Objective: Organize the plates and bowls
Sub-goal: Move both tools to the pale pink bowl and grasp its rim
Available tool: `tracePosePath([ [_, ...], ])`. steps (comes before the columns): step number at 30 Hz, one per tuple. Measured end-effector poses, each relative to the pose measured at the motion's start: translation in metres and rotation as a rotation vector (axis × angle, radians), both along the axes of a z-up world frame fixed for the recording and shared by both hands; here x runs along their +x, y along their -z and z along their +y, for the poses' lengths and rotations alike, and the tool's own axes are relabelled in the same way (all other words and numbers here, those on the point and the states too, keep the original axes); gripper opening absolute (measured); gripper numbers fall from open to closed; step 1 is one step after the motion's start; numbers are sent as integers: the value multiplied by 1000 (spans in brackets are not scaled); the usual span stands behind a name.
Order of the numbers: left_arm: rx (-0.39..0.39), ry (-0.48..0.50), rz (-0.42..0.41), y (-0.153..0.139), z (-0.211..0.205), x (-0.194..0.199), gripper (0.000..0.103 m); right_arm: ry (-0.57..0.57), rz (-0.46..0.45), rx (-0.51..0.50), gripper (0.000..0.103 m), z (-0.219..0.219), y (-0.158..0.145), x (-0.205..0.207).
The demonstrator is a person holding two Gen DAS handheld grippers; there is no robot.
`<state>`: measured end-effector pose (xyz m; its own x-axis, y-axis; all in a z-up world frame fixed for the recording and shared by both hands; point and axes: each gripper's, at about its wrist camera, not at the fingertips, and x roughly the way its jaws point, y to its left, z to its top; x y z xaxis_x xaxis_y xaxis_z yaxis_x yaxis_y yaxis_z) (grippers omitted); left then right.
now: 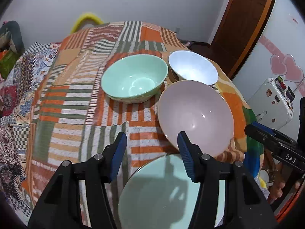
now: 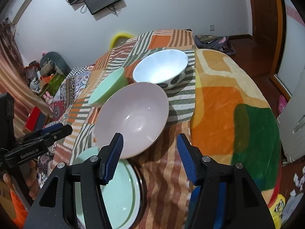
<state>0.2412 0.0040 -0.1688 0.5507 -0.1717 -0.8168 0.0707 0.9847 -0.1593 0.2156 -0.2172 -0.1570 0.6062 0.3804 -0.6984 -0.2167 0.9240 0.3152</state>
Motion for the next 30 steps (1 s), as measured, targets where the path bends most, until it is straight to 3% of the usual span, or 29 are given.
tracePosePath([
  [14,-20,27,54,40,-16,56,55,21,55,12,56,-1,23,34],
  [19,-33,44,55,45,-20,63,44,4,56,1,56,2,26,40],
  [22,-39,57,59,47,-23,66,33,-10,50,-9,47,6,26,40],
  [26,-29,67,60,50,-29,67,30,-35,58,-13,29,9,30,44],
  [30,-19,66,56,49,-30,66,30,-38,46,-41,26,14,30,44],
])
